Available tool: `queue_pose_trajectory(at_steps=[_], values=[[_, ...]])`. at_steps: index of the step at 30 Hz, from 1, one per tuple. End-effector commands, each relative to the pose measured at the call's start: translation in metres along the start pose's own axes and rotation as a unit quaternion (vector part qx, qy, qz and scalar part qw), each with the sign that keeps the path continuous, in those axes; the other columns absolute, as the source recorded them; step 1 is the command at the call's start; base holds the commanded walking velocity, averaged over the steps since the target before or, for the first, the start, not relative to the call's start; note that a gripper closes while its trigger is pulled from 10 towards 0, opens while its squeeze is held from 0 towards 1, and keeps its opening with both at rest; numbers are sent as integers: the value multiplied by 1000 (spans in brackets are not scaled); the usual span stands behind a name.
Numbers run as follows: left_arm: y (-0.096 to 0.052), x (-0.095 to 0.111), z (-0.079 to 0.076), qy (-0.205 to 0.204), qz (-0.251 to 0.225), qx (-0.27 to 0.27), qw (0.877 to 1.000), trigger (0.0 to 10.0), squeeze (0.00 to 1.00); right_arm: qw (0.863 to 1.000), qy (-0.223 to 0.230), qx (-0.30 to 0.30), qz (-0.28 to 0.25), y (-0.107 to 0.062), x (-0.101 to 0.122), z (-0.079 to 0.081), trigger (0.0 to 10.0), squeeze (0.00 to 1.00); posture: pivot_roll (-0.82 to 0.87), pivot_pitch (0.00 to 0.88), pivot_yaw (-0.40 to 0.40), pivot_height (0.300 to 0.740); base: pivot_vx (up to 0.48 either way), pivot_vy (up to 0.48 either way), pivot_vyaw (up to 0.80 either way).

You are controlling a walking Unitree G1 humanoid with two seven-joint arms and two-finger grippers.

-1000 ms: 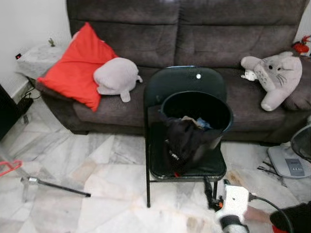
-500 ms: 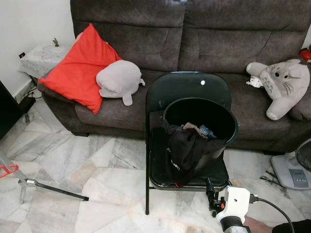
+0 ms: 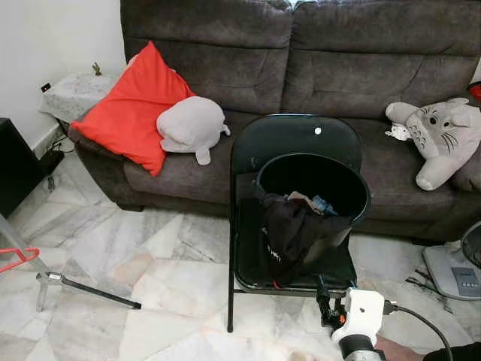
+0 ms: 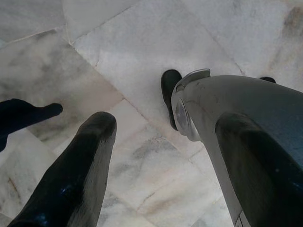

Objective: Hang hanger

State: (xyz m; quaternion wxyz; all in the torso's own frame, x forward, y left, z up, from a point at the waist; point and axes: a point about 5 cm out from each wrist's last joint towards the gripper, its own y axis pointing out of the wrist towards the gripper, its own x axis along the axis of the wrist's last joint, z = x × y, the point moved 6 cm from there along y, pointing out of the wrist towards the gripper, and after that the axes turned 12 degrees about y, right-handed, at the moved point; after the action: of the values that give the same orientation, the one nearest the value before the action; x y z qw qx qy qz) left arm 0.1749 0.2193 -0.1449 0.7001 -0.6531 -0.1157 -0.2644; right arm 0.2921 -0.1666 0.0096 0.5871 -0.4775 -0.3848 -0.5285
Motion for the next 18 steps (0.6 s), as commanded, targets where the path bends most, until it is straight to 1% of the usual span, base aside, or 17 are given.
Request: queue_pose_trajectory(at_steps=[1,3,5,9,11,18], values=[[-2,-11,-1,3,17,-3,1000,10000,0,1000,-3,4,10,-3,-5,2,10000,0,-73,106,35,721,0,0,0],[-2,-10,0,3,16,-3,1000,10000,0,1000,-6,6,11,-3,-6,2,10000,0,-74,107,35,721,0,0,0],[-2,-9,2,3,15,-3,1000,10000,0,1000,-8,8,11,-3,-6,3,10000,0,-74,107,36,721,0,0,513],[-2,-9,4,5,15,-2,1000,10000,0,1000,-7,8,12,-4,-6,3,10000,0,-72,107,37,721,0,0,750],[-3,-10,8,5,16,-1,1000,10000,0,1000,-6,7,12,-4,-7,2,10000,0,-72,107,37,721,0,0,616],[-5,-12,15,7,18,4,1000,10000,0,1000,-4,0,10,-4,-7,0,10000,0,-72,108,37,721,0,0,0]])
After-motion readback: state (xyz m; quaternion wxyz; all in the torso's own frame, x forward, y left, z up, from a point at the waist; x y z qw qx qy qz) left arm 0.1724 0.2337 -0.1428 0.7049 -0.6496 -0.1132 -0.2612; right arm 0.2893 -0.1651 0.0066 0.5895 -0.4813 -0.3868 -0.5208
